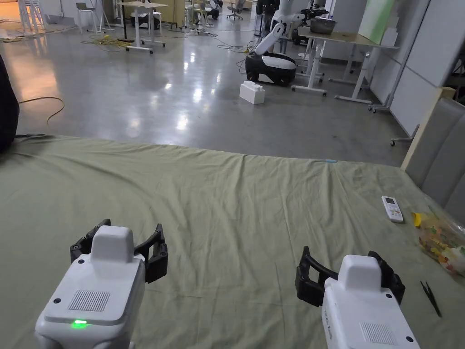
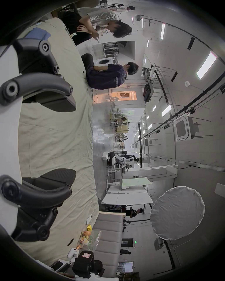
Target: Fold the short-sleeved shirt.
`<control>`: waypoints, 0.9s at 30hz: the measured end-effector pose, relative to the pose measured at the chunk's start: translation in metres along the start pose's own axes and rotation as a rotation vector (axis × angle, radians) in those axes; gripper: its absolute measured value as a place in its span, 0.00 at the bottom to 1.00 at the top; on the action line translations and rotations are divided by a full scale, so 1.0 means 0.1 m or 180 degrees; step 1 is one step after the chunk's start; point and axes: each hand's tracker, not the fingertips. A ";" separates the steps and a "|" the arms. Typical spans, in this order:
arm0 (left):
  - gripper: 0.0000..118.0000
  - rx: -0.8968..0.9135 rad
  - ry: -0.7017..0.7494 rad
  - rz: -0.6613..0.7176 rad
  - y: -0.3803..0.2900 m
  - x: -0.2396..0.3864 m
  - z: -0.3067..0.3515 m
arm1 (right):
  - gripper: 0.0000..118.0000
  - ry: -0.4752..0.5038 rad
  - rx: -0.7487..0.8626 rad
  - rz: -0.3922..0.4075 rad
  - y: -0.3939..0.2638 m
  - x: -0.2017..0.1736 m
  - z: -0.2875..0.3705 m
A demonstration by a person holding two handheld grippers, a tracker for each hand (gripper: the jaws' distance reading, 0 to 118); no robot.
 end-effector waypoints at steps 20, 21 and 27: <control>0.74 -0.0241 -0.0213 0.0304 0.05 -0.13 0.02 | 1.00 0.0024 -0.0249 -0.0459 0.06 0.07 -0.10; 0.73 -0.0252 -0.0208 0.0302 0.05 -0.13 0.02 | 1.00 -0.0007 -0.0231 -0.0464 0.07 0.07 -0.10; 0.74 -0.0250 -0.0160 0.0217 0.07 -0.11 0.07 | 1.00 0.0010 -0.0402 -0.0478 0.18 0.06 -0.09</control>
